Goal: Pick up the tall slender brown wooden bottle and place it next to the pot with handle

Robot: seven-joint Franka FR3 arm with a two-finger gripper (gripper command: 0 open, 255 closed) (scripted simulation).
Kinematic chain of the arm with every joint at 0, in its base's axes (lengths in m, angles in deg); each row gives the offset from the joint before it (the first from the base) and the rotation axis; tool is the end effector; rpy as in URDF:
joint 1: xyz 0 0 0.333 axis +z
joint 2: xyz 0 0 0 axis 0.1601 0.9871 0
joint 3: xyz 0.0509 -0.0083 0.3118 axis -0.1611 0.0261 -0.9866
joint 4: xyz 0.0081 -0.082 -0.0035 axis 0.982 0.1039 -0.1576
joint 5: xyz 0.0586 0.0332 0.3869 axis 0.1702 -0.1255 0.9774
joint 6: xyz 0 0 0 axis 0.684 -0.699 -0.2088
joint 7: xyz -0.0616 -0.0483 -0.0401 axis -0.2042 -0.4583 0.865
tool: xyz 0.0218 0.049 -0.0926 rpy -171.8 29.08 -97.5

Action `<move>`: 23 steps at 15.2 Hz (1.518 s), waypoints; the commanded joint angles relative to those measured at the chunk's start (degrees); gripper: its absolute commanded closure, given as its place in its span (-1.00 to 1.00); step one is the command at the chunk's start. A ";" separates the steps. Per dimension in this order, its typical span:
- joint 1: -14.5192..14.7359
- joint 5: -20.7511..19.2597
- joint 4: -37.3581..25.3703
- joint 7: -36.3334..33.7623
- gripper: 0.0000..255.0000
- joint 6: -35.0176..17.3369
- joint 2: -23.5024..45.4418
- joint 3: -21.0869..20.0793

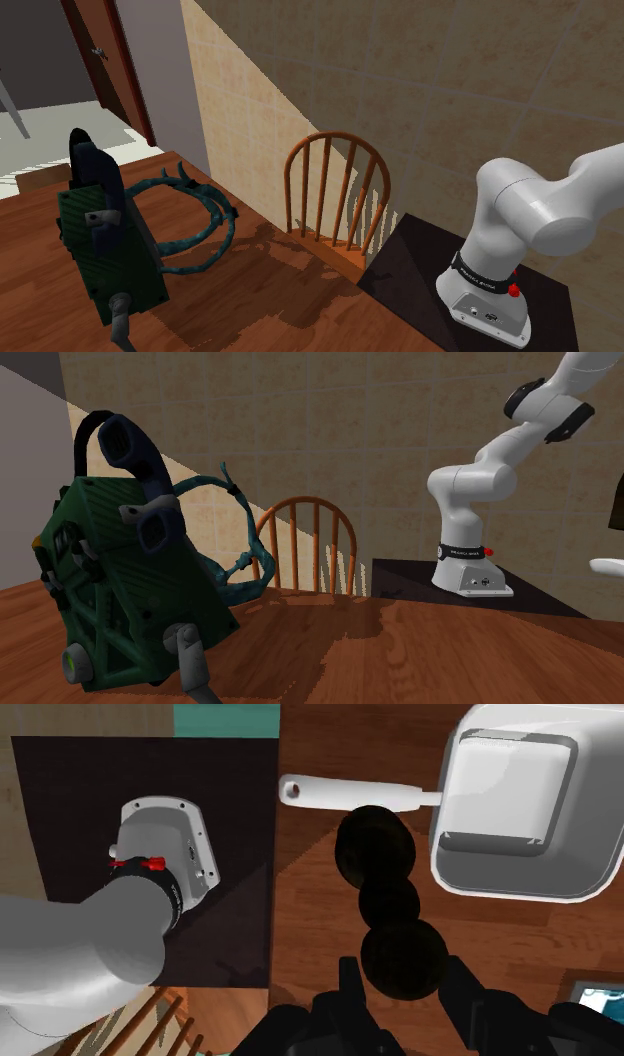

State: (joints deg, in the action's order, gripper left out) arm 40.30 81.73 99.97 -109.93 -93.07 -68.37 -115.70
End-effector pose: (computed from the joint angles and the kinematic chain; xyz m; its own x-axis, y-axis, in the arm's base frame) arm -0.1743 0.3163 0.6893 0.9893 0.0337 0.1422 0.0339 -0.9994 0.0008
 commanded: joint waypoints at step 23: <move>1.48 17.16 -11.64 -22.63 1.00 5.91 -6.38 -11.53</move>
State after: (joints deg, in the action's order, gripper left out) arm 41.53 98.68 87.37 -132.76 -86.67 -74.20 -127.11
